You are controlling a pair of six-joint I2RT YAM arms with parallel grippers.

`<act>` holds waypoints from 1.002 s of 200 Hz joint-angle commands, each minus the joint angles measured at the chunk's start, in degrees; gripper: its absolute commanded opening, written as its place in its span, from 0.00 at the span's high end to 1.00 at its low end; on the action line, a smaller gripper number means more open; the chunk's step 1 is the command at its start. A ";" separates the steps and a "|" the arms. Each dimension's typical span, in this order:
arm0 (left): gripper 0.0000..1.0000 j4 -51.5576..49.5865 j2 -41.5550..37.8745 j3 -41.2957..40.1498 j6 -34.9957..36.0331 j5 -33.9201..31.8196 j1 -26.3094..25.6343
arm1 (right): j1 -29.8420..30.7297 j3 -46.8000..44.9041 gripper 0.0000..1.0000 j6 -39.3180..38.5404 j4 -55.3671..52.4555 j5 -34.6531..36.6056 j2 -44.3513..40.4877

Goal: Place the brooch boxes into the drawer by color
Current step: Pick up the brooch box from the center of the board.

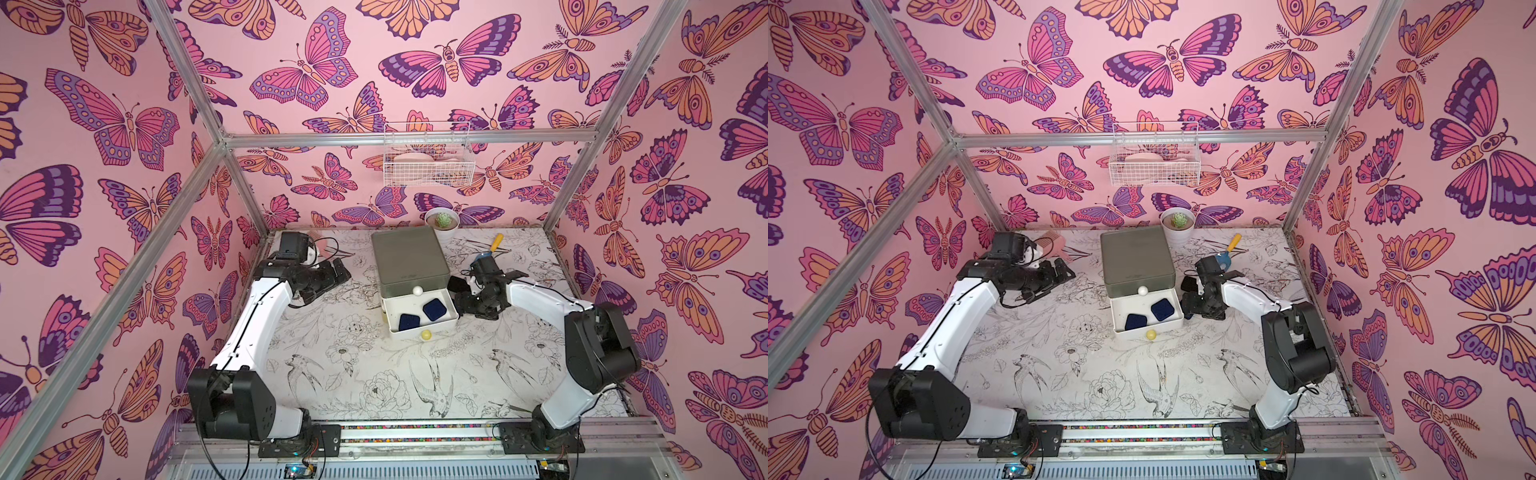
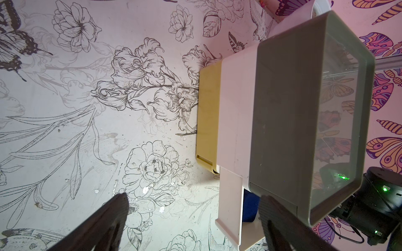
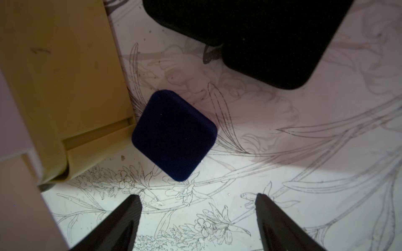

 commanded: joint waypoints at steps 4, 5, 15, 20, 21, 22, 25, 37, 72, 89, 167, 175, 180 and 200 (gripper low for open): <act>0.00 -1.43 -1.32 0.35 0.73 -0.50 0.27 | -0.79 3.03 0.11 -5.81 1.39 -4.52 2.38; 0.00 -1.45 -1.32 0.38 0.72 -0.50 0.26 | -0.80 3.08 0.12 -5.92 1.45 -4.58 2.48; 0.00 -1.47 -1.27 0.33 0.79 -0.43 0.26 | -0.97 3.37 0.11 -6.85 1.58 -4.42 3.24; 0.00 -1.47 -1.23 0.41 0.79 -0.55 0.27 | -0.99 3.55 0.11 -7.48 1.72 -4.63 3.65; 0.00 -1.51 -1.27 0.45 0.76 -0.52 0.26 | -0.99 3.60 0.11 -7.64 1.74 -4.72 3.69; 0.00 -1.49 -1.30 0.48 0.78 -0.51 0.26 | -0.99 3.62 0.11 -7.80 1.76 -4.76 3.75; 0.00 -1.47 -1.26 0.47 0.81 -0.51 0.28 | -1.07 3.71 0.10 -8.25 1.80 -4.86 3.91; 0.00 -1.48 -1.23 0.45 0.82 -0.58 0.26 | -1.32 4.33 0.10 -9.74 1.72 -5.26 5.08; 0.00 -1.73 -1.16 0.66 0.99 -0.79 0.28 | -2.28 5.69 0.10 -11.33 1.90 -5.67 7.89; 0.00 -1.77 -1.03 0.66 0.99 -0.72 0.26 | -2.35 5.50 0.11 -11.35 3.31 -5.63 8.34; 0.00 -1.94 -0.63 0.60 1.16 -0.95 0.26 | -2.39 7.09 0.21 -11.71 4.47 -7.17 11.14; 0.00 -1.96 -0.76 0.50 1.16 -1.00 0.26 | -2.39 6.96 0.22 -11.50 4.51 -7.09 11.37; 0.00 -1.91 -0.75 0.42 1.16 -1.06 0.31 | -2.39 6.84 0.24 -11.38 4.41 -7.09 11.37; 0.00 -1.91 -0.88 0.26 1.25 -1.24 0.30 | -2.26 5.91 0.27 -11.11 4.44 -6.31 10.85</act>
